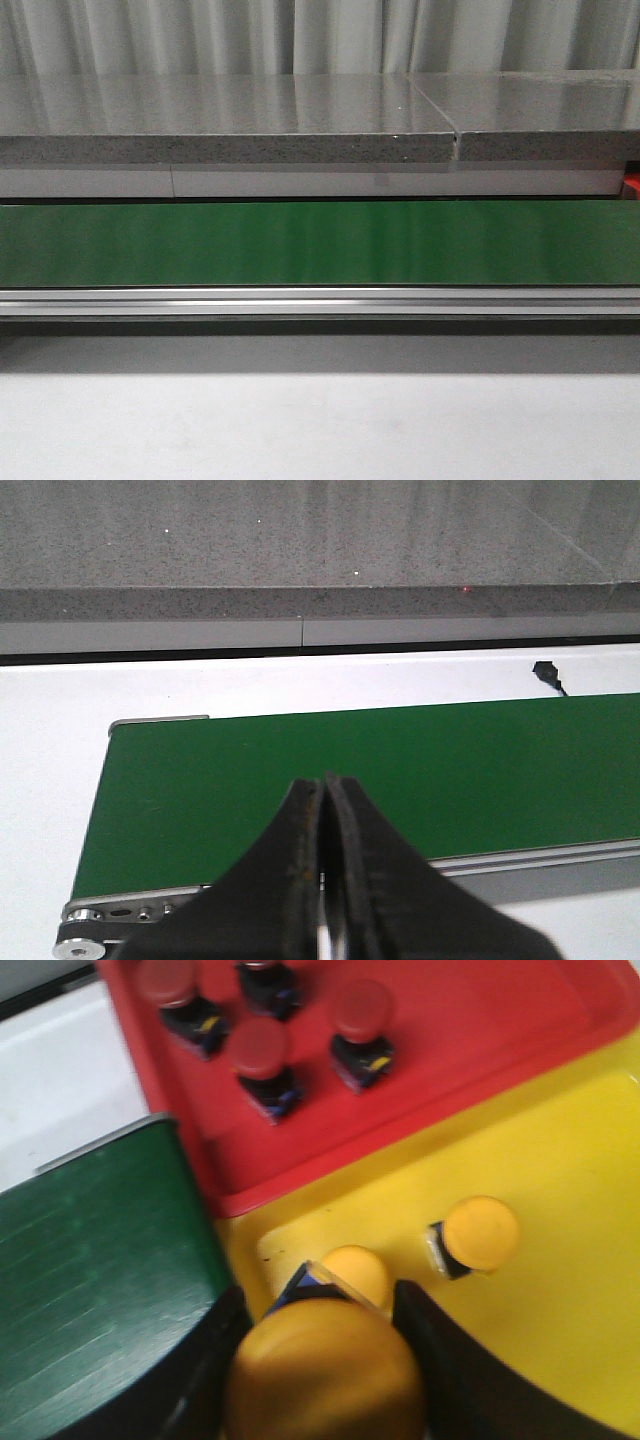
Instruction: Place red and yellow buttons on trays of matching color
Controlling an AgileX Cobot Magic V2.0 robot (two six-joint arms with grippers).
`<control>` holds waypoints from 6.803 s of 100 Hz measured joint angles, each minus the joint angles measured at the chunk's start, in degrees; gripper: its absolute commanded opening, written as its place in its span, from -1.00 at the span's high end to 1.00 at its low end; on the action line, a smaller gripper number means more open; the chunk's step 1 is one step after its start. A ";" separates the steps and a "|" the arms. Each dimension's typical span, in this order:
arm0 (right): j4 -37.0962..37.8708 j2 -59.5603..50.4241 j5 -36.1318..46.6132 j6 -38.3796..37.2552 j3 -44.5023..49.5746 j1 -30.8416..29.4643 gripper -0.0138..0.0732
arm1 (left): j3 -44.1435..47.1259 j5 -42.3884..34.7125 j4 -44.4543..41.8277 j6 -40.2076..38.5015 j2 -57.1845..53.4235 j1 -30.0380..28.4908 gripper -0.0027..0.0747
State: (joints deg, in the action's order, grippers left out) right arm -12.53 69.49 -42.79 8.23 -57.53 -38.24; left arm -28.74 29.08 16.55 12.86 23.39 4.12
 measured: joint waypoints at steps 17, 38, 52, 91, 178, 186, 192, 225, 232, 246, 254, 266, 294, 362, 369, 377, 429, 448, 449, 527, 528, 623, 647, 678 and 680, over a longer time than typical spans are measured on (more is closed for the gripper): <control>0.00 0.74 6.86 -2.58 4.81 -4.00 0.45 | 0.00 0.00 0.00 0.00 0.00 0.00 0.98; 0.00 3.69 10.48 -3.18 7.34 -5.39 0.45 | 0.00 0.00 0.00 0.00 0.00 0.00 0.98; 0.00 5.63 11.68 -3.27 7.47 -6.87 0.45 | 0.00 0.00 0.00 0.00 0.00 0.00 0.98; 1.70 12.76 12.03 -3.40 7.47 -7.79 0.45 | 0.00 0.00 0.00 0.00 0.00 0.00 0.98; 4.69 22.44 13.20 -3.40 7.47 -7.79 0.28 | 0.00 0.00 0.00 0.00 0.00 0.00 0.98; 4.72 22.44 13.20 -3.40 7.47 -7.79 0.03 | 0.00 0.00 0.00 0.00 0.00 0.00 0.98; 4.72 22.44 13.09 -3.40 7.47 -7.79 -0.20 | 0.00 0.00 0.00 0.00 0.00 0.00 0.98; 4.82 22.05 12.51 -3.40 7.47 -7.79 -0.49 | 0.00 0.00 0.00 0.00 0.00 0.00 0.98; 4.71 21.04 12.51 -3.40 7.47 -7.79 -0.49 | 0.00 0.00 0.00 0.00 0.00 0.00 0.98; 3.94 17.66 12.35 -3.40 7.47 -7.79 -0.49 | 0.00 0.00 0.00 0.00 0.00 0.00 0.98; 3.27 15.01 12.25 -3.40 7.47 -7.52 -0.49 | 0.00 0.00 0.00 0.00 0.00 0.00 0.98; 2.75 10.32 12.25 -3.40 7.47 -5.25 -0.49 | 0.00 0.00 0.00 0.00 0.00 0.00 0.98; 2.49 -2.91 14.56 -2.62 7.47 10.08 -0.49 | 0.00 0.00 0.00 0.00 0.00 0.00 0.98; 2.37 -39.39 19.34 7.77 22.09 34.73 0.13 | 0.00 0.00 0.00 0.00 0.00 0.00 0.98; 2.37 -42.79 19.34 7.77 24.60 34.73 0.43 | 0.00 0.00 0.00 0.00 0.00 0.00 0.98; 2.37 -45.96 19.10 7.91 26.94 34.73 0.72 | 0.00 0.00 0.00 0.00 0.00 0.00 0.98; 2.37 -49.65 18.18 7.90 29.45 34.73 0.84 | 0.00 0.00 0.00 0.00 0.00 0.00 0.98; 2.37 -49.65 18.18 7.90 29.45 34.73 0.84 | 0.00 0.00 0.00 0.00 0.00 0.00 0.98; 2.37 -49.65 18.18 7.90 29.45 34.73 0.84 | 0.00 0.00 0.00 0.00 0.00 0.00 0.98; 14.54 -57.90 27.17 -5.05 39.77 36.93 0.84 | 0.00 0.00 0.00 0.00 0.00 0.00 0.98; 14.79 -58.15 27.43 -5.34 40.11 36.93 0.84 | 0.00 0.00 0.00 0.00 0.00 0.00 0.98; 16.21 -70.05 40.39 -6.90 59.03 36.93 0.84 | 0.00 0.00 0.00 0.00 0.00 0.00 0.98; 16.30 -70.05 40.39 -6.93 59.03 36.93 0.84 | 0.00 0.00 0.00 0.00 0.00 0.00 0.98; 16.30 -70.05 40.39 -6.93 59.03 36.93 0.84 | 0.00 0.00 0.00 0.00 0.00 0.00 0.98; 16.30 -70.05 40.39 -6.93 59.03 36.93 0.84 | 0.00 0.00 0.00 0.00 0.00 0.00 0.98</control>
State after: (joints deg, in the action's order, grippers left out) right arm 3.76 -0.56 -2.40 1.30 1.50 -1.31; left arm -28.74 29.08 16.55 12.86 23.39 4.12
